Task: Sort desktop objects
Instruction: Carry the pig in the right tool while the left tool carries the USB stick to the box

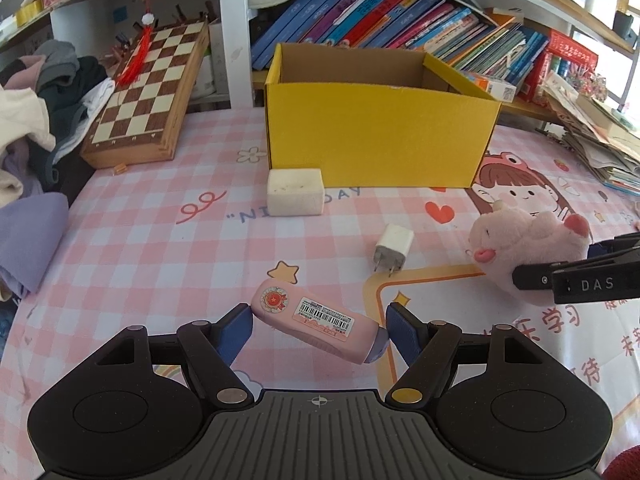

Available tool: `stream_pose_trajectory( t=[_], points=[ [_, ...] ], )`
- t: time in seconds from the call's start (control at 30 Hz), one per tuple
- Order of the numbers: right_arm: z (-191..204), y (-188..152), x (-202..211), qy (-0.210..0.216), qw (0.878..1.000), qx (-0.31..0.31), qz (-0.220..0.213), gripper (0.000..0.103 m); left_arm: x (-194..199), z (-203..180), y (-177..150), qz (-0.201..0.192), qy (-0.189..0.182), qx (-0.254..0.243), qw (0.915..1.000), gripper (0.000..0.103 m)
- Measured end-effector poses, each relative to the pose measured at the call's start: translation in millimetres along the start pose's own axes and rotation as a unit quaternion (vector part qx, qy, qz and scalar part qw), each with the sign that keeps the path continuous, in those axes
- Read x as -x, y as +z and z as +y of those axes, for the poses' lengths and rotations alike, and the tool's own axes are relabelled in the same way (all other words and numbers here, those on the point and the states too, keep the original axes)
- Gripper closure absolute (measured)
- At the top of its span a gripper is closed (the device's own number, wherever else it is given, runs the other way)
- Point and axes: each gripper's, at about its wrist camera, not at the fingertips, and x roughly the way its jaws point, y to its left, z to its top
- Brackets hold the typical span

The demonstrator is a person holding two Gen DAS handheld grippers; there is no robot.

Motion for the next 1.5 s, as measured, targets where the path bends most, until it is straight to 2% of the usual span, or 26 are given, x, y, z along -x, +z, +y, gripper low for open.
stream_pose_trajectory(
  t=[0.47,0.83,1.5],
  points=[
    [19,-24,34,-0.002,1.000,-0.018,-0.009,0.040,25,1,-2,-0.023,-0.036,-0.022,0.9989,0.029],
    [31,-24,58,0.000,0.999,-0.028,-0.027,0.040,46,1,10,-0.052,-0.077,-0.043,0.9948,0.029],
    [57,37,81,0.006,0.997,0.036,-0.064,0.040,69,19,55,-0.119,-0.080,-0.084,0.9862,0.029]
  ],
)
